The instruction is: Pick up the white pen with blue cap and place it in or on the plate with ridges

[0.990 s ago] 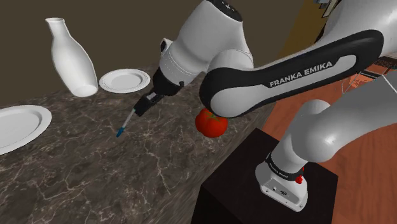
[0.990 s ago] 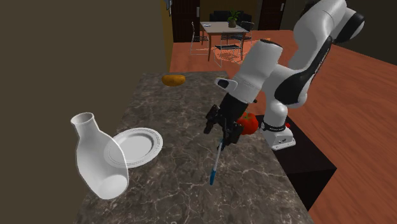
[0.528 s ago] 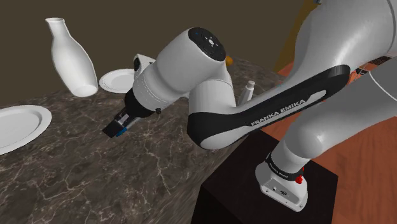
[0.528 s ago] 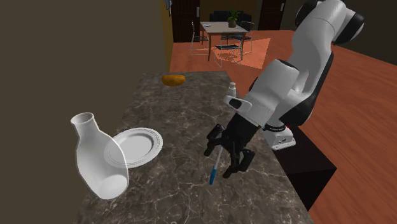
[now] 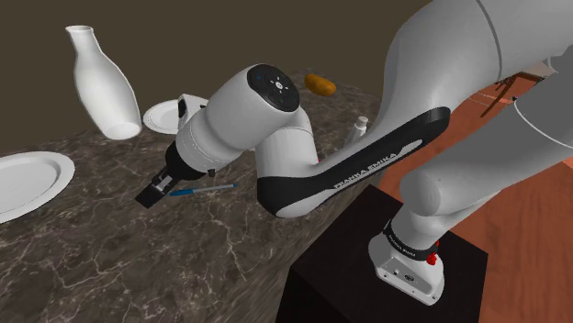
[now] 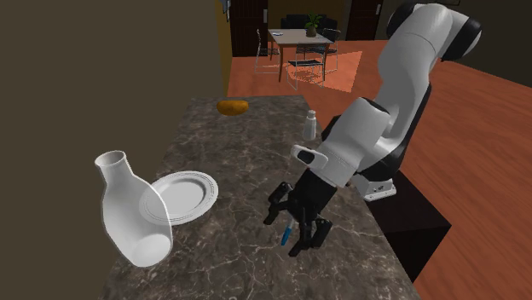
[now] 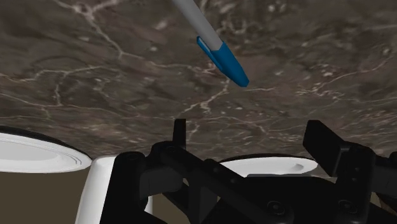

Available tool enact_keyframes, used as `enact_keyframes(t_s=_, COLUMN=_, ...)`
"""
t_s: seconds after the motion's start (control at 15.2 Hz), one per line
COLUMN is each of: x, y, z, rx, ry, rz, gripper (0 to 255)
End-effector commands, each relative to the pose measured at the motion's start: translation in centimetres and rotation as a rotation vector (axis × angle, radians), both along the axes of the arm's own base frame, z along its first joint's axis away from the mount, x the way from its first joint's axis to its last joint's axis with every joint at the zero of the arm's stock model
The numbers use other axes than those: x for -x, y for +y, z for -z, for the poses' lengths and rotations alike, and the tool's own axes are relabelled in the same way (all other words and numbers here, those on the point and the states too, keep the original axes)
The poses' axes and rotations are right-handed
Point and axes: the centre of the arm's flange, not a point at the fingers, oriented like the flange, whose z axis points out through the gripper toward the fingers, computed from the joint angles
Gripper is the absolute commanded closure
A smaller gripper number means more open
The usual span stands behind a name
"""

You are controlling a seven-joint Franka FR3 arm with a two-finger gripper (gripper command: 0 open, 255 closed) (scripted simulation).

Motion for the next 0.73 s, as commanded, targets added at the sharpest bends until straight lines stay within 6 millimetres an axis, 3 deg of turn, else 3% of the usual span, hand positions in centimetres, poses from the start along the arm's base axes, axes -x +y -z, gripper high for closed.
enact_keyframes(t_s=0.0, x=-0.19, y=0.15, z=0.35, rx=-0.001, ry=0.000, rz=-0.001, gripper=0)
enact_keyframes(t_s=0.4, x=-0.19, y=0.15, z=0.35, rx=-0.001, ry=0.000, rz=-0.001, gripper=0)
enact_keyframes(t_s=0.46, x=-0.19, y=0.15, z=0.35, rx=-0.001, ry=0.000, rz=-0.001, gripper=255)
enact_keyframes(t_s=0.66, x=-0.19, y=0.15, z=0.35, rx=-0.001, ry=0.000, rz=-0.001, gripper=255)
